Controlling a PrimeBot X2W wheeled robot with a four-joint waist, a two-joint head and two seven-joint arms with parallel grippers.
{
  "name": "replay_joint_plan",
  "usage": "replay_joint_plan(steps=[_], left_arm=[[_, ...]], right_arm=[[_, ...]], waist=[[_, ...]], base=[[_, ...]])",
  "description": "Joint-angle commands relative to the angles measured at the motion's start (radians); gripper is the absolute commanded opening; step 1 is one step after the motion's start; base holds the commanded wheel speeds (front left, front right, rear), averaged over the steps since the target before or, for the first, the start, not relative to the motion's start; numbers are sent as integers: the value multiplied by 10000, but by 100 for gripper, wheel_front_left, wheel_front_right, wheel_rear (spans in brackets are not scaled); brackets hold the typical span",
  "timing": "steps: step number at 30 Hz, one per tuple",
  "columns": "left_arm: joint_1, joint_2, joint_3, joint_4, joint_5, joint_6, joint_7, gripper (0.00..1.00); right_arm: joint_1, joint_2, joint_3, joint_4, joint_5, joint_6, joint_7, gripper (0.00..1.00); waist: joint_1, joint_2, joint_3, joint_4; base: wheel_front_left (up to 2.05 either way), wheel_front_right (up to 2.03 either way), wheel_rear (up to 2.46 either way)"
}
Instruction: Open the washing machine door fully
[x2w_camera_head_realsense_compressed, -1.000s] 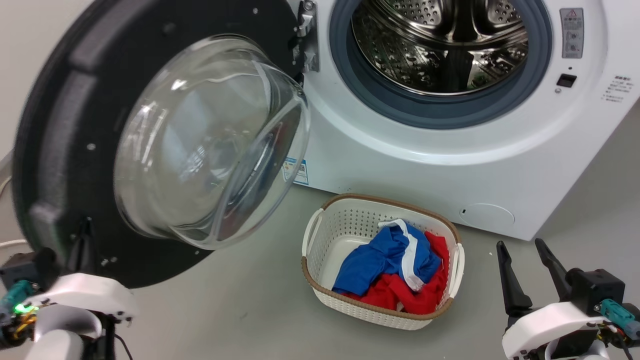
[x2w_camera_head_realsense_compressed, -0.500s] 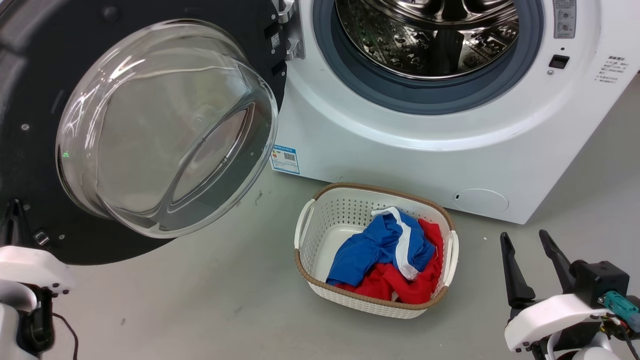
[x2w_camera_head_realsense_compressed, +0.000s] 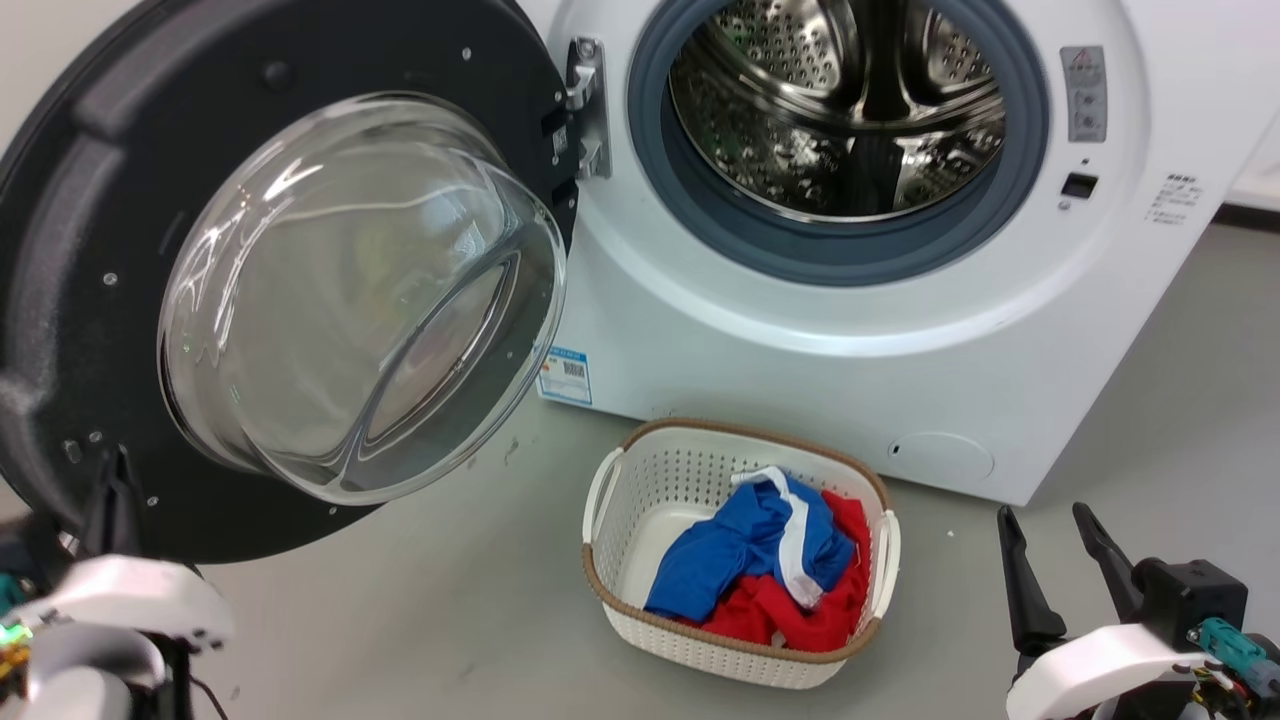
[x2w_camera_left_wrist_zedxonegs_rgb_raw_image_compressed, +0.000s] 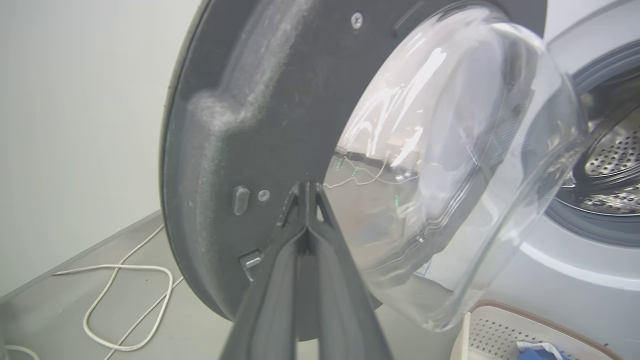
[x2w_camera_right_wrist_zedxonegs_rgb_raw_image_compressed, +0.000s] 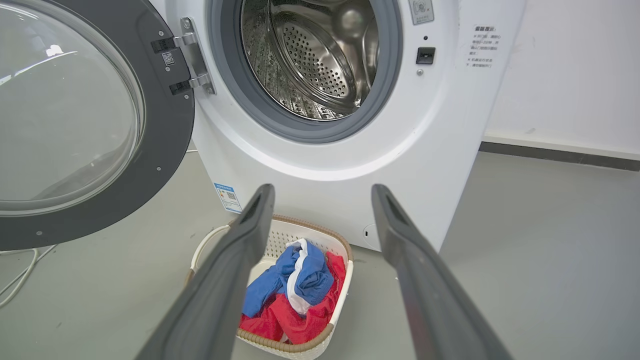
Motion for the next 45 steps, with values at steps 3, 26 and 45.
replay_joint_plan(steps=[3, 26, 45], left_arm=[[911, -261, -206, -1097, 211, 307, -21, 0], [1539, -1503, -2697, -2731, 1184, 392, 676, 86], [1149, -1623, -2730, -1655, 973, 439, 474, 100]], right_arm=[[135, 60, 36, -16, 49, -2, -94, 100], [57, 76, 285, -287, -268, -2, 273, 100], [-28, -39, 572, -310, -165, -2, 290, 100]], waist=[[0, 0, -358, -185], [0, 0, -713, -2773], [0, 0, -721, -3322]], base=[[0, 0, 0], [0, 0, 0], [0, 0, 0]])
